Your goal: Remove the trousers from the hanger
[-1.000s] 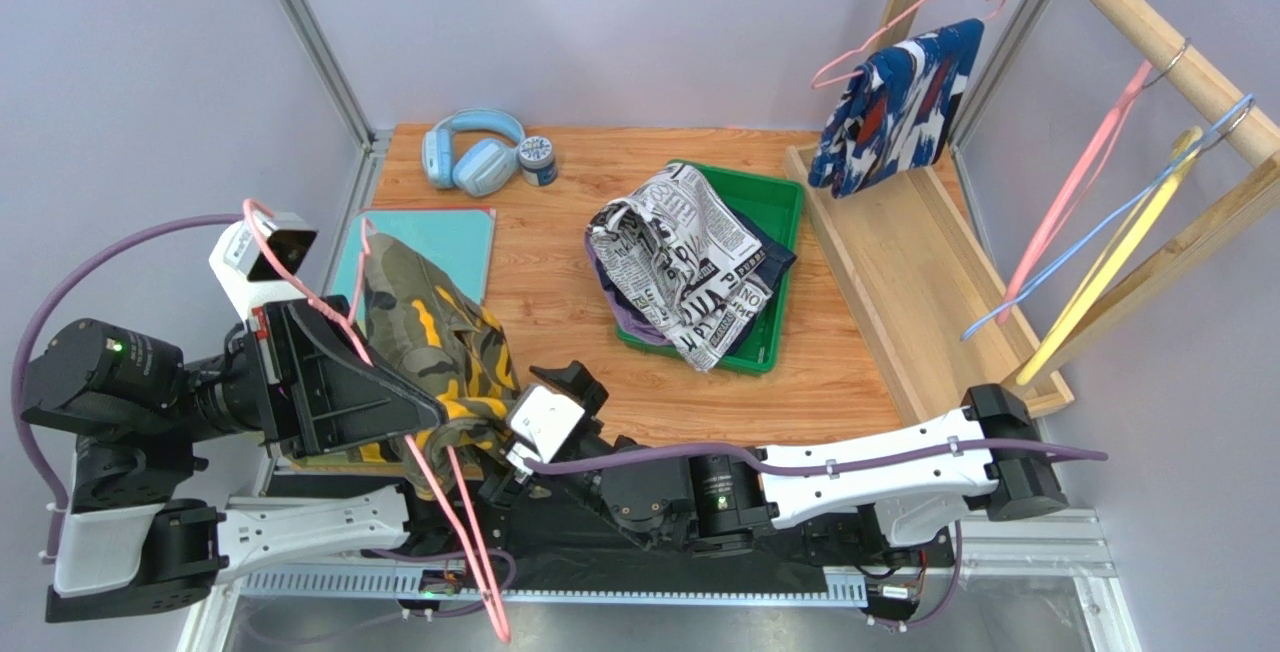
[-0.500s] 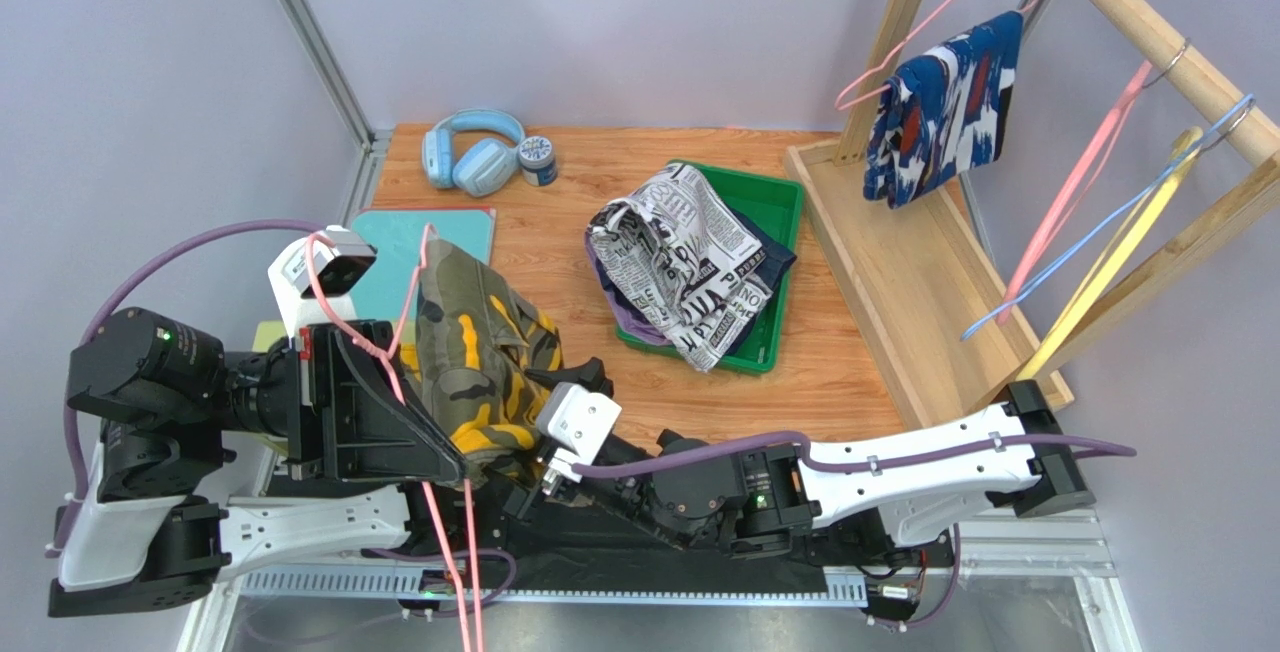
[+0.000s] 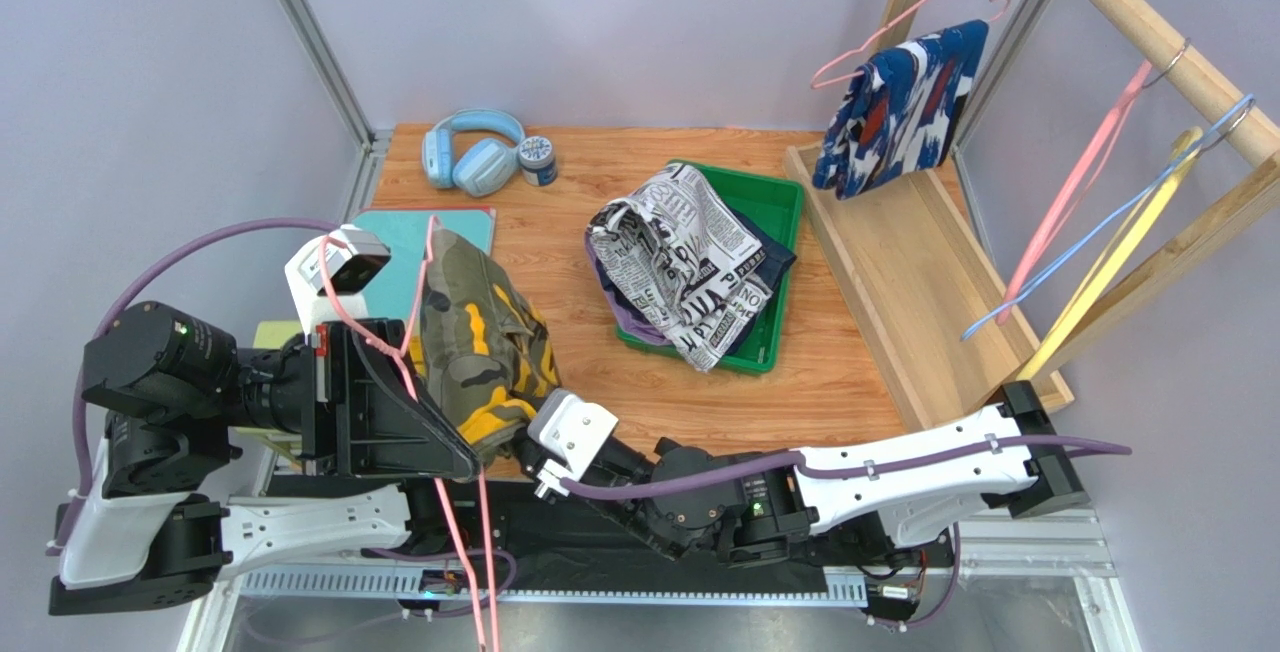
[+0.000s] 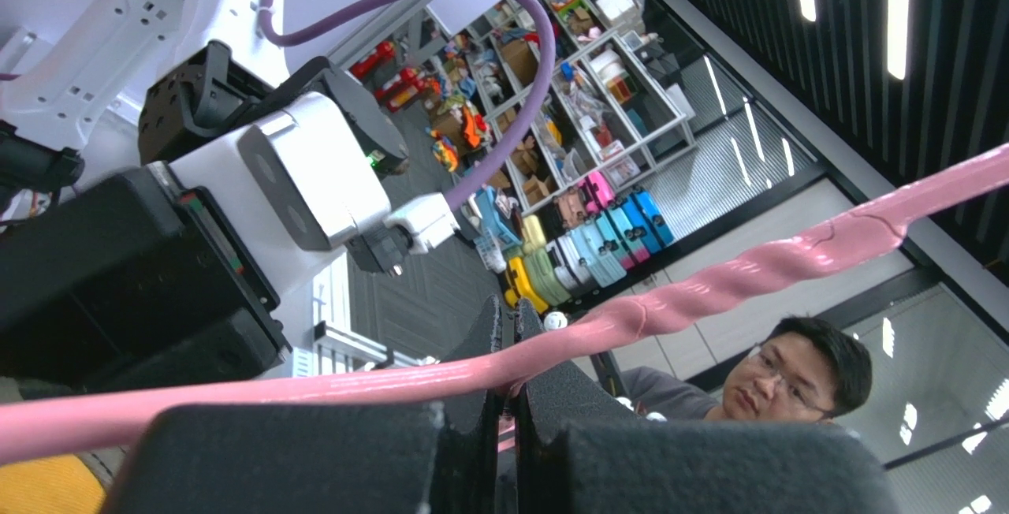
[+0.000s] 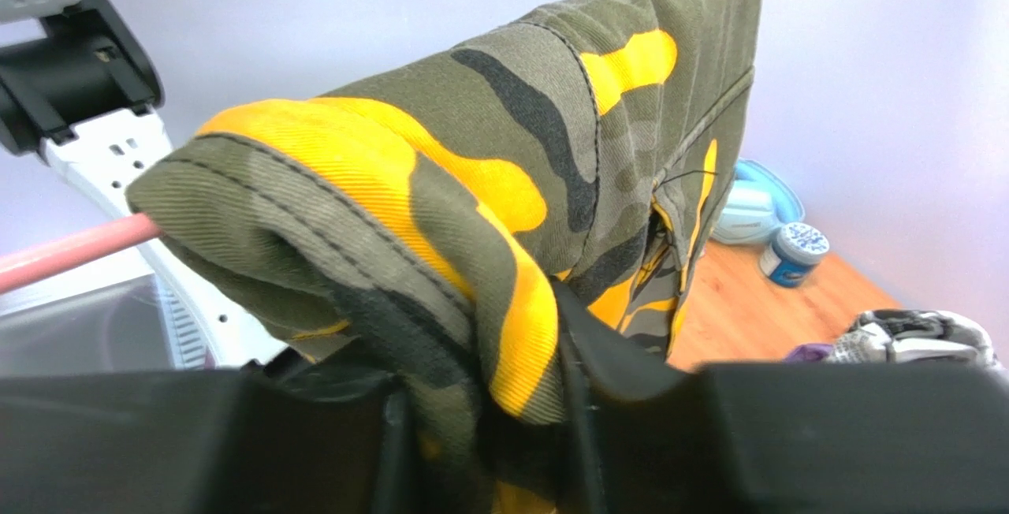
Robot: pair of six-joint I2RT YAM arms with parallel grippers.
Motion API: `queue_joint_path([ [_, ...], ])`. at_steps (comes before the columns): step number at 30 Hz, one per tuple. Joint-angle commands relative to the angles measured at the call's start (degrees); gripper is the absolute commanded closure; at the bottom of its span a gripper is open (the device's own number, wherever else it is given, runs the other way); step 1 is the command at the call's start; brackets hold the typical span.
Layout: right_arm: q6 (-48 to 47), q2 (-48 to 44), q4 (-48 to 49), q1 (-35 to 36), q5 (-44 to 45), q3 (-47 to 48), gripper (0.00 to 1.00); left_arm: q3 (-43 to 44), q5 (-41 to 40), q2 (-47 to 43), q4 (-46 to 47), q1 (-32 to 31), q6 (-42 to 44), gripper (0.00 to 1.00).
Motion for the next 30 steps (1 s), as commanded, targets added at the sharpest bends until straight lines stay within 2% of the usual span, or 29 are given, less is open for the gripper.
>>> queue_joint_path([
  [1,-4.56,-0.9,2.66,-0.32,5.4,3.6,0.8,4.3,0.96,-1.14,4.03,0.04,2.35,1.0],
  [2,-4.56,-1.25,1.7,-0.32,5.4,3.68,0.9,4.74,0.44,-1.23,3.33,0.13,2.44,1.0],
  [4,-4.56,-2.13,0.03,-0.32,4.96,4.12,1.0,5.71,-0.45,-1.49,2.18,0.13,2.97,1.0],
  [12,4.66,-3.89,-24.74,-0.14,-2.33,16.33,1.0,10.02,-5.89,-2.02,-6.17,0.13,4.03,1.0],
  [17,12.04,-3.37,-38.44,-0.14,-14.53,25.03,1.0,8.36,-14.41,-4.57,-6.18,0.05,-2.02,1.0],
  [21,15.39,-2.05,-44.26,-0.14,-25.95,30.57,1.0,8.35,-20.47,-5.89,-5.9,0.05,-3.98,1.0],
  [25,19.25,-2.05,-45.94,-0.14,-26.78,32.24,1.0,13.62,-21.46,-4.49,-8.9,0.13,-3.18,1.0],
  [30,22.6,-2.22,-44.45,-0.14,-29.57,33.48,1.0,15.91,-22.33,-3.87,-10.65,0.04,-2.74,1.0],
])
